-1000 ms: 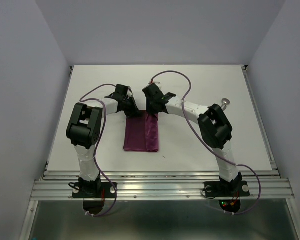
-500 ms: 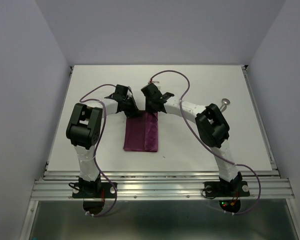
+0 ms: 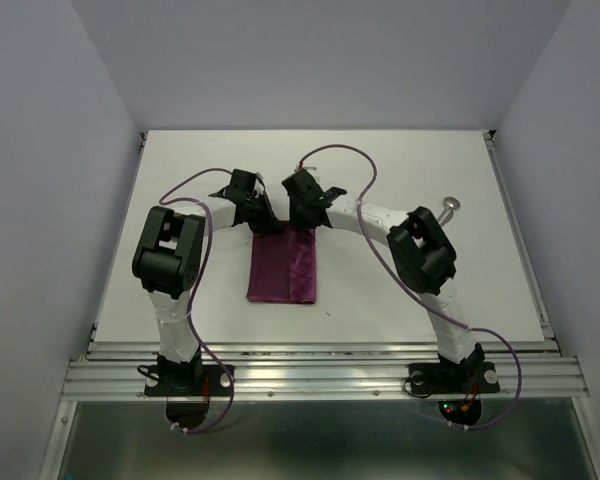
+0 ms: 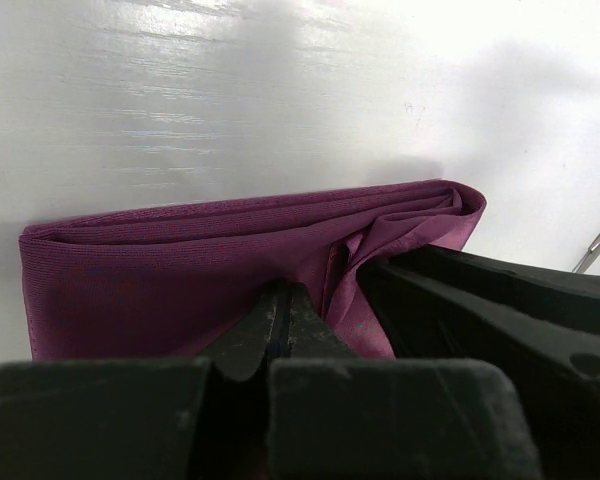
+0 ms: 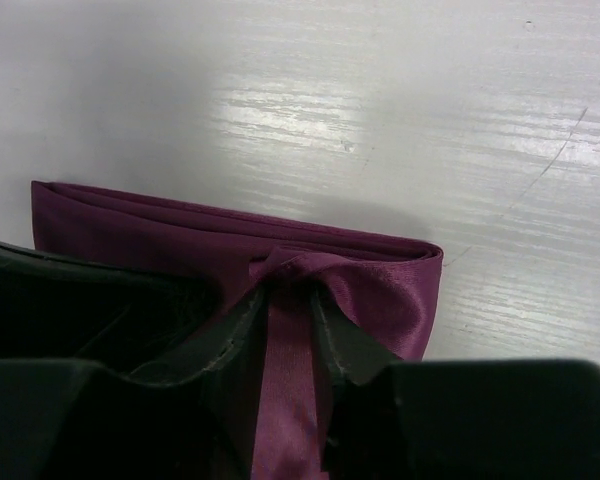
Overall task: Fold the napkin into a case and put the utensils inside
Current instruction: Fold the lower triangle-folded napkin at the center of the board.
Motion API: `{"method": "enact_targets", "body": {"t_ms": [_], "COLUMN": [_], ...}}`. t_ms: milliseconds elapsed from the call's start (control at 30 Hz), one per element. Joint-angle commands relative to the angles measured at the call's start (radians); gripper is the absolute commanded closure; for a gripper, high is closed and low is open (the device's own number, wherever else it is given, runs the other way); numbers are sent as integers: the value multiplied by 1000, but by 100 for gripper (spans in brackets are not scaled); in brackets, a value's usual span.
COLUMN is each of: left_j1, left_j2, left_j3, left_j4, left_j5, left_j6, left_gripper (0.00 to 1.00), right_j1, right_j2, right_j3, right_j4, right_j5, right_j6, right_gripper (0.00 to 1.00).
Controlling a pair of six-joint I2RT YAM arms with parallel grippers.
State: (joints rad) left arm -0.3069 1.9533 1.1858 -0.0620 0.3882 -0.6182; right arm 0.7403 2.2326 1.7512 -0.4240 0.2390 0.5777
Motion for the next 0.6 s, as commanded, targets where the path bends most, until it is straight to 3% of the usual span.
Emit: {"method": "enact_targets", "body": {"t_ms": [0, 133, 333, 567], "left_j1": [-3, -3, -3, -3], "left_j2": [-11, -8, -1, -2], "left_j3": [-18, -17, -22, -25], "left_j4": [-61, -61, -56, -55], "left_j5": [-32, -34, -31, -31], "left_j6": [23, 21, 18, 17], "left_gripper": [100, 100, 100, 100], "right_j1": [5, 14, 48, 105], "right_j2": [-108, -160, -250, -261], "right_j3": [-19, -87, -228, -280], "right_j4": [31, 28, 37, 33], "right_j5": [-15, -44, -38, -26], "right_j6": [-9, -7, 17, 45], "right_gripper": [66, 57, 56, 56]}}
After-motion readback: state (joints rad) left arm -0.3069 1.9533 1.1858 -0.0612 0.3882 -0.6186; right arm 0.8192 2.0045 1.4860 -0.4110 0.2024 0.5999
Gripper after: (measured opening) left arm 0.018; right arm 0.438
